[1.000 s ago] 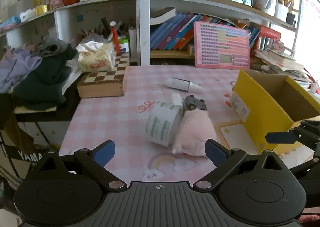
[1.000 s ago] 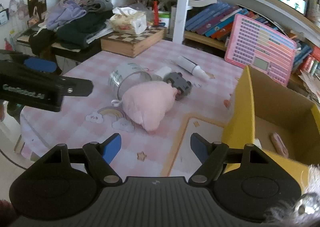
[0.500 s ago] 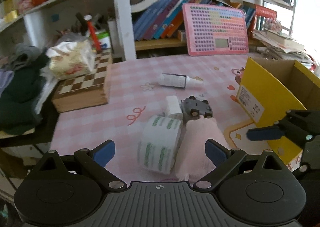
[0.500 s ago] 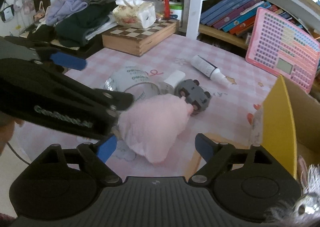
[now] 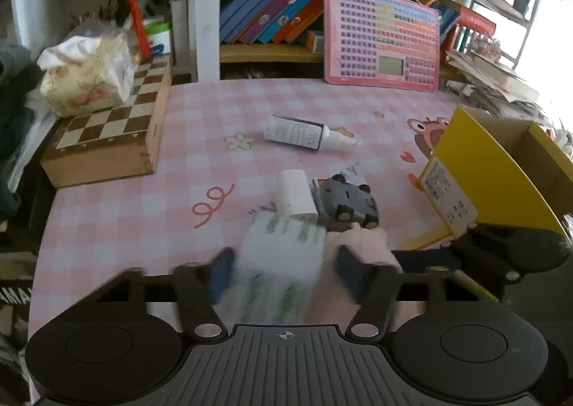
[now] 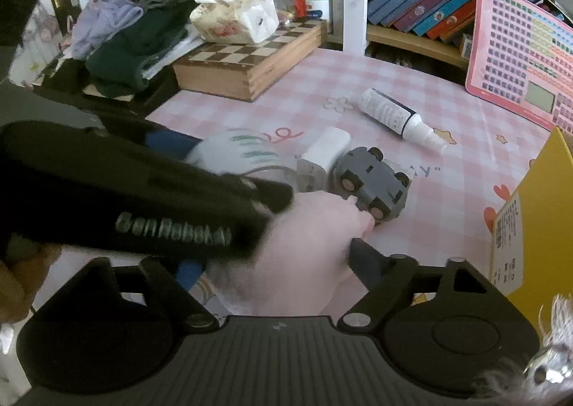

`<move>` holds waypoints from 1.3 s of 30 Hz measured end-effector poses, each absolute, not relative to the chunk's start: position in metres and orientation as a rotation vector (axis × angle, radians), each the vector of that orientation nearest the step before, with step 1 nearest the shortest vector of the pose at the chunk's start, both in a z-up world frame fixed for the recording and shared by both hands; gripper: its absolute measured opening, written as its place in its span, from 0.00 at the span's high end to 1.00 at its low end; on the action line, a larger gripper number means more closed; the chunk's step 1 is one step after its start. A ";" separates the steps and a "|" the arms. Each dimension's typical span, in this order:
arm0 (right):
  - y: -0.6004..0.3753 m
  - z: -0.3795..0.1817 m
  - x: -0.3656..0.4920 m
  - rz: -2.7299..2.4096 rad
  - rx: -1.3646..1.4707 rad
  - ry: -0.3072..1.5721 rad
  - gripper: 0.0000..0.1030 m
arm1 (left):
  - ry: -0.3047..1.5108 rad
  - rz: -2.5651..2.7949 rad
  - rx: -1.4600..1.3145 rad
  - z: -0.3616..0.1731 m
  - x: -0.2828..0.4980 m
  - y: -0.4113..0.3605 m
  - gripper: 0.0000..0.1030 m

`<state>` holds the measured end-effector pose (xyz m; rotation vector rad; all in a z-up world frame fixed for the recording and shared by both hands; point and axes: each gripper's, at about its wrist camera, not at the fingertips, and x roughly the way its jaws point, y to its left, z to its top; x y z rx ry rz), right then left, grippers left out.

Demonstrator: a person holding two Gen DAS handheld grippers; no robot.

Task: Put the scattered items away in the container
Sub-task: 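Grasp the white tape roll with the left tool while the right tool grasps the pink plush pig, then lift the tape roll and plush pig and carry both toward the yellow box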

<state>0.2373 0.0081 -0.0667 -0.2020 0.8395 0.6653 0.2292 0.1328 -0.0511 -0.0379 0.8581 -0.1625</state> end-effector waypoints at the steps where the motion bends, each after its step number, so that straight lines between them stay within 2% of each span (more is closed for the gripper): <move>1: 0.006 -0.066 0.237 0.668 -0.207 0.841 0.29 | 0.862 -0.167 -0.042 -0.051 0.229 0.134 0.56; 5: -0.001 -0.062 0.234 0.660 -0.234 0.831 0.40 | 0.869 -0.159 -0.057 -0.052 0.224 0.138 0.57; 9: -0.013 -0.055 0.229 0.634 -0.239 0.813 0.44 | 0.862 -0.142 -0.117 -0.048 0.215 0.144 0.57; 23: -0.027 -0.033 0.198 0.660 -0.243 0.762 0.43 | 0.774 -0.099 -0.233 -0.019 0.175 0.152 0.57; 39: -0.054 -0.003 0.131 0.678 -0.188 0.747 0.43 | 0.680 -0.108 -0.347 0.017 0.093 0.154 0.57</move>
